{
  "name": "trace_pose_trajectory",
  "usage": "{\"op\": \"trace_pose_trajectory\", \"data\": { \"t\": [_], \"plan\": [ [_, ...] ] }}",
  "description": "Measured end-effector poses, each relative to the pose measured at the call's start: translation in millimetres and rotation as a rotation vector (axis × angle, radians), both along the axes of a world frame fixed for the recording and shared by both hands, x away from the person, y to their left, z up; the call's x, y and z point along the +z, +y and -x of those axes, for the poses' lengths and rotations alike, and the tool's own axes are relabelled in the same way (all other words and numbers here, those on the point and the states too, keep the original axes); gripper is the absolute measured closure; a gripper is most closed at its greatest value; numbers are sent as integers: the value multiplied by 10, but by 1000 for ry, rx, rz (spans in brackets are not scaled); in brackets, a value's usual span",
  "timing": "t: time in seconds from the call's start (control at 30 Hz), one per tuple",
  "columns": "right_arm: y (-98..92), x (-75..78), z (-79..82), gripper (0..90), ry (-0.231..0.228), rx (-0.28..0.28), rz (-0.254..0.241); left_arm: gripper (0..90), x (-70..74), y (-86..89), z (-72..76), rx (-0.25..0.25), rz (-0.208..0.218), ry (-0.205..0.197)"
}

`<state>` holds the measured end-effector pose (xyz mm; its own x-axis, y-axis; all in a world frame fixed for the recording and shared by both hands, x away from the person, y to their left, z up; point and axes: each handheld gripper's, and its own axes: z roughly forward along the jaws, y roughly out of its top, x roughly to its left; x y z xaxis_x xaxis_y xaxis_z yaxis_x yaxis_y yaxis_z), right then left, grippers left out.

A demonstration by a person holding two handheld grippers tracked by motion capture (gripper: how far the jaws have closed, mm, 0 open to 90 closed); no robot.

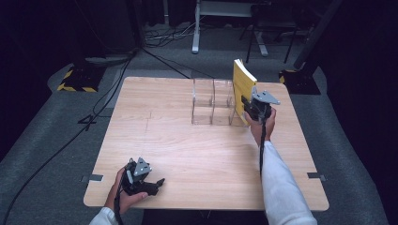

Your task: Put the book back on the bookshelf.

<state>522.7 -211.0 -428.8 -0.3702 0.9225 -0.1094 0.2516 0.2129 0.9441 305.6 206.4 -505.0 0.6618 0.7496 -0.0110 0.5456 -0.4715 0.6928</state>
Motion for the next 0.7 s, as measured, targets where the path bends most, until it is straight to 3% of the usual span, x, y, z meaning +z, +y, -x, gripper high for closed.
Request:
{"op": "trace_pose_trajectory", "data": {
  "t": [0.2, 0.7],
  "plan": [
    [15, -26, 26, 763, -2, 1, 3, 160, 4, 5, -1, -5, -9, -3],
    [-70, -141, 95, 749, 21, -3, -47, 160, 5, 4, 2, -3, -9, -3]
  ]
}}
